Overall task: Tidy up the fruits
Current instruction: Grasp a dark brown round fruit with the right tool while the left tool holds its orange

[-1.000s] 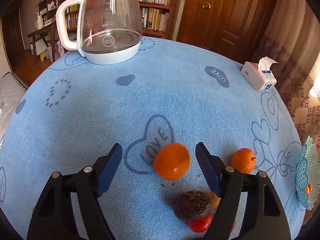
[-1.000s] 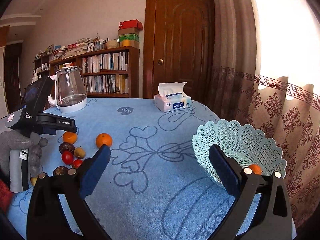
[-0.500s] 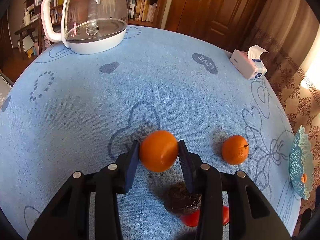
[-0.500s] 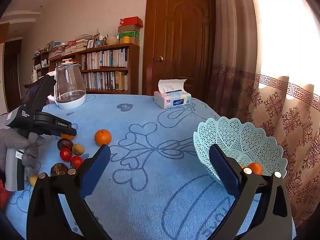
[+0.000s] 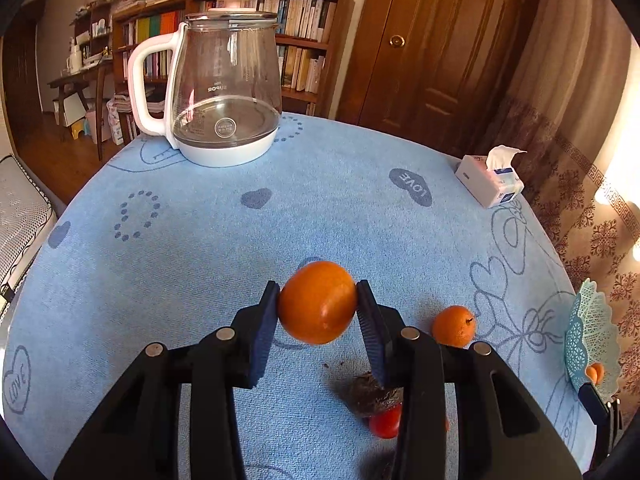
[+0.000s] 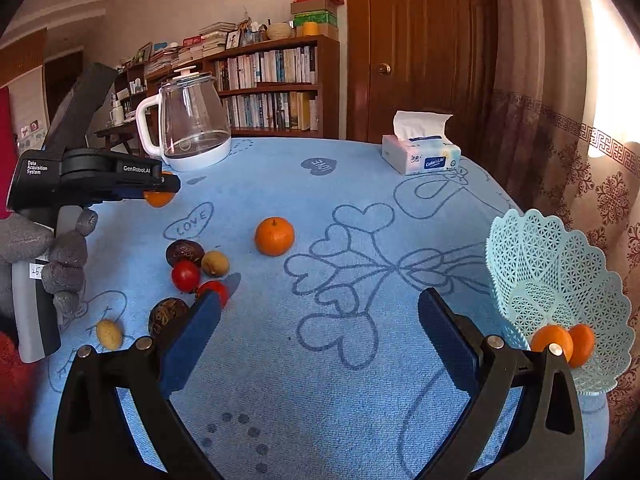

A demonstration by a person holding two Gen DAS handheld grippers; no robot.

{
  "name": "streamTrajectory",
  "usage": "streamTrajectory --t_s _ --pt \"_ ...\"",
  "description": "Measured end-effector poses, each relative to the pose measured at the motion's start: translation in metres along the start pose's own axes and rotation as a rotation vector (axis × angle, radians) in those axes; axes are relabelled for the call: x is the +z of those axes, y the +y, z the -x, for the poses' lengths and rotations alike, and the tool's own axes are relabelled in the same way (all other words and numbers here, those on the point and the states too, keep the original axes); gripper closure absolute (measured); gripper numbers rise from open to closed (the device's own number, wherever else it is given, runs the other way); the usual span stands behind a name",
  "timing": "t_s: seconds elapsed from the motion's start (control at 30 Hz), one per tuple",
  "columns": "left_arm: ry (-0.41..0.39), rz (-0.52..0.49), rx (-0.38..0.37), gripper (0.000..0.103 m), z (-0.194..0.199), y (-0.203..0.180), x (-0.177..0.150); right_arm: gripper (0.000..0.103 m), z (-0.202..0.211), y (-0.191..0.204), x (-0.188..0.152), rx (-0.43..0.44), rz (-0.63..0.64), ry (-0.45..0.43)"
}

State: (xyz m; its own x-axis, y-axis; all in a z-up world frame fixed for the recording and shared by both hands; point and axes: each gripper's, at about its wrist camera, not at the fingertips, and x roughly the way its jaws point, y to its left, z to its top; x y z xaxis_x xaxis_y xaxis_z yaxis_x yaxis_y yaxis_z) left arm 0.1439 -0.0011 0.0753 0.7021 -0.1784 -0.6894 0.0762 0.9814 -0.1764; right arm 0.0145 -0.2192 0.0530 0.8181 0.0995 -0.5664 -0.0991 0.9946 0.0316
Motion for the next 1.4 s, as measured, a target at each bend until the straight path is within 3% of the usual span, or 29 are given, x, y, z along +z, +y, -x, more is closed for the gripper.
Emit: streamTrajectory --t_s 0.37,0.83,0.97,1.0,1.1,1.27,1.4 --pt "-0.06 0.046 0.014 0.063 0.019 0.015 0.011 0.003 -0.058 0.063 0.042 0.201 0.053 0.102" --pt "-0.098 0.119 0.038 0.063 0.033 0.038 0.017 0.005 -0.107 0.11 0.049 0.272 0.218 0.208" --pt "-0.099 0.123 0.039 0.063 0.034 0.039 0.017 0.021 -0.125 0.121 0.045 0.299 0.28 0.319" --pt "-0.099 0.123 0.038 0.063 0.034 0.039 0.017 0.021 -0.128 0.123 0.044 0.281 0.297 0.328" --pt "-0.099 0.124 0.039 0.063 0.034 0.039 0.017 0.026 -0.133 0.125 0.044 0.257 0.319 0.332" --pt "-0.096 0.125 0.04 0.063 0.033 0.039 0.017 0.043 -0.14 0.123 0.045 0.202 0.337 0.343" --pt "-0.096 0.127 0.041 0.063 0.033 0.039 0.016 0.046 -0.137 0.121 0.044 0.191 0.354 0.336"
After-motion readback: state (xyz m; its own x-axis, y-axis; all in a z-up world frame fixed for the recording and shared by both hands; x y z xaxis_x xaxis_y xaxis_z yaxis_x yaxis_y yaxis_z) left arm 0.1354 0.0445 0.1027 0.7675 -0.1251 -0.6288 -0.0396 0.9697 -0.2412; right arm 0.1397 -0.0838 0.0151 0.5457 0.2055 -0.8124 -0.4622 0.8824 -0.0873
